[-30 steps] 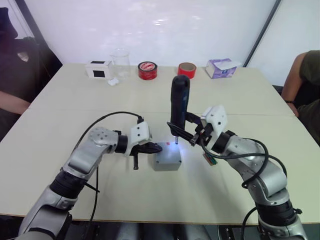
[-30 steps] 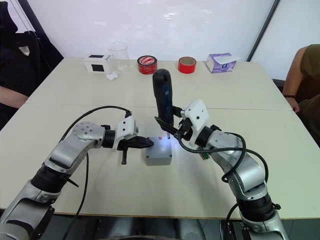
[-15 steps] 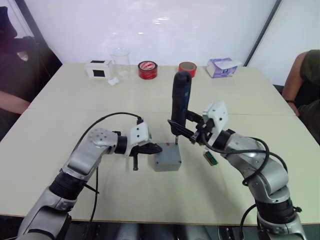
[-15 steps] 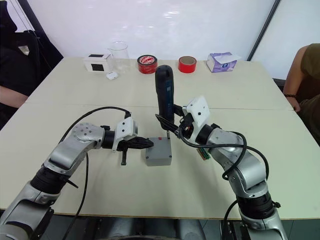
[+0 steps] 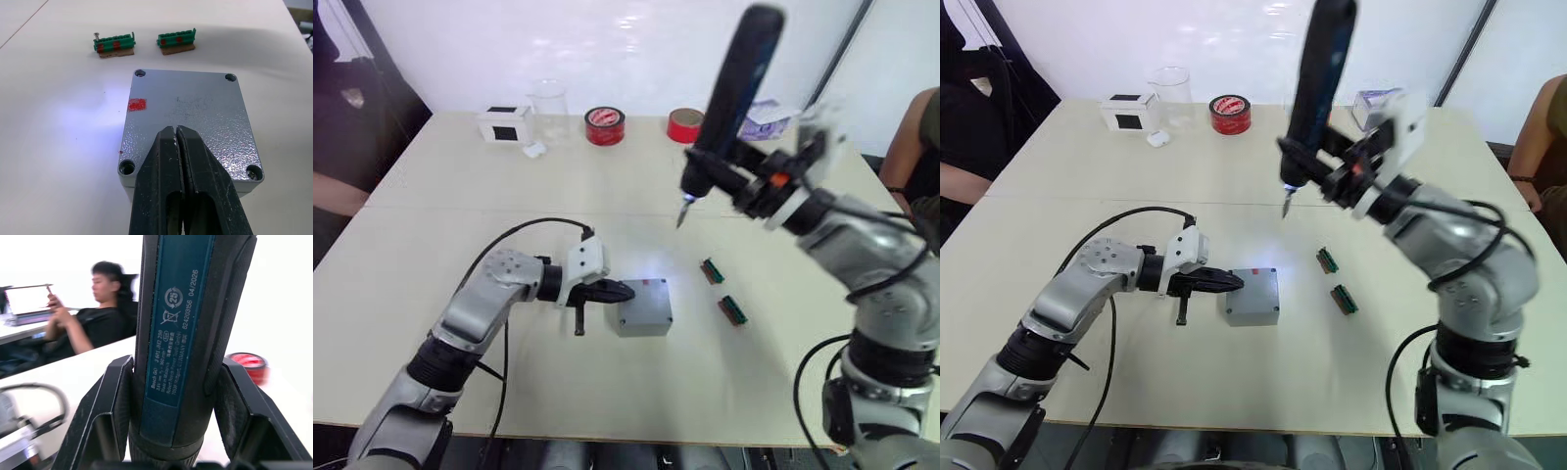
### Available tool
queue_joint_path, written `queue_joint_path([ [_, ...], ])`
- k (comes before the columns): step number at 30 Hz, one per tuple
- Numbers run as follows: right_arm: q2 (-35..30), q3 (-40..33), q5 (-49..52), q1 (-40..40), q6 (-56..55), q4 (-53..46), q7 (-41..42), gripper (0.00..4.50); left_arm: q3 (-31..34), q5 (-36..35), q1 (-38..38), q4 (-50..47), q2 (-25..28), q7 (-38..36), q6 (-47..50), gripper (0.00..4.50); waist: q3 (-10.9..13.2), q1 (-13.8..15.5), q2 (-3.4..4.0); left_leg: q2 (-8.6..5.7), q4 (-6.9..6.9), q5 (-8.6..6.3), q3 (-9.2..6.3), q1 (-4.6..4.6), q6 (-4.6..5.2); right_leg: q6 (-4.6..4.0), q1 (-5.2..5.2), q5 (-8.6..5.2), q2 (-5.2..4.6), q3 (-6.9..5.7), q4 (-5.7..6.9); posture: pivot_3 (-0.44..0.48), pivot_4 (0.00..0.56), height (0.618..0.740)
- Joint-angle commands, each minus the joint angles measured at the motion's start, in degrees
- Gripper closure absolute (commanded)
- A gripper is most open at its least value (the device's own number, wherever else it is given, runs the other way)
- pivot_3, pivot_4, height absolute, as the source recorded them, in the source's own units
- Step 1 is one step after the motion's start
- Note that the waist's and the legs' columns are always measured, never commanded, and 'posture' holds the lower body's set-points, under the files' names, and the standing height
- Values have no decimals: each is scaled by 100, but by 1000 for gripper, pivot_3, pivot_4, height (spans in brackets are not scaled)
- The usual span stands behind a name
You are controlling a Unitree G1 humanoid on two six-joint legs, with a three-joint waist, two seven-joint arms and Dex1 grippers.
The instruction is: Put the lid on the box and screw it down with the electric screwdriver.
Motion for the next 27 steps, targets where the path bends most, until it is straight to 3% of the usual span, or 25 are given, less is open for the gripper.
queue_joint_path([
  [1, -807, -147, -186, -102, 992, 333, -438, 2663, 370, -364, -204, -430, 64, -47, 109, 4500, 2, -5, 2, -1, 3, 0, 2, -15, 0, 0, -15, 0, -1, 2, 0, 0, 150, 740],
  [4, -1229, -77, -238, -211, 1657, 595, -594, 2663, 505, -528, -248, -579, 128, -69, 192, 4500, 12, -3, 11, -8, 11, 1, 8, -50, -1, 3, -55, 2, -5, 7, 6, 0, 150, 740],
  [6, -1810, 298, -448, -268, 2198, 862, -455, 2663, 691, -728, -263, -714, 205, -104, 267, 4500, 19, -16, 23, -7, 10, 1, 7, -50, 0, 4, -56, 2, -1, 8, 6, 0, 150, 740],
  [10, -2351, 789, -560, -569, 3133, 1364, -204, 2663, 919, -1048, -276, -885, 304, -117, 417, 4500, 39, -25, 36, -7, 8, 1, 9, -49, 0, 5, -62, 2, 15, 13, 6, 0, 150, 740],
  [14, -2805, 1552, -954, -625, 3361, 1990, -73, 2663, 1069, -1282, -300, -1053, 360, -72, 548, 4500, 43, -18, 34, 5, 9, 1, 4, -47, 0, 4, -62, 2, 47, 22, 6, 0, 150, 740],
  [21, -2769, 2272, -1176, -619, 3361, 2675, 285, 2663, 1296, -1648, -448, -1108, 341, 134, 742, 4500, 46, -20, 33, 8, 10, 1, 9, -47, 0, 5, -65, 2, 54, 28, 8, 0, 150, 740],
  [27, -2441, 2440, -1434, -631, 3361, 2980, 279, 2663, 1323, -1840, -452, -1300, 414, 274, 899, 4500, 46, -15, 34, 8, 10, 1, 9, -46, 0, 7, -66, 3, 56, 29, 10, 0, 150, 740],
])
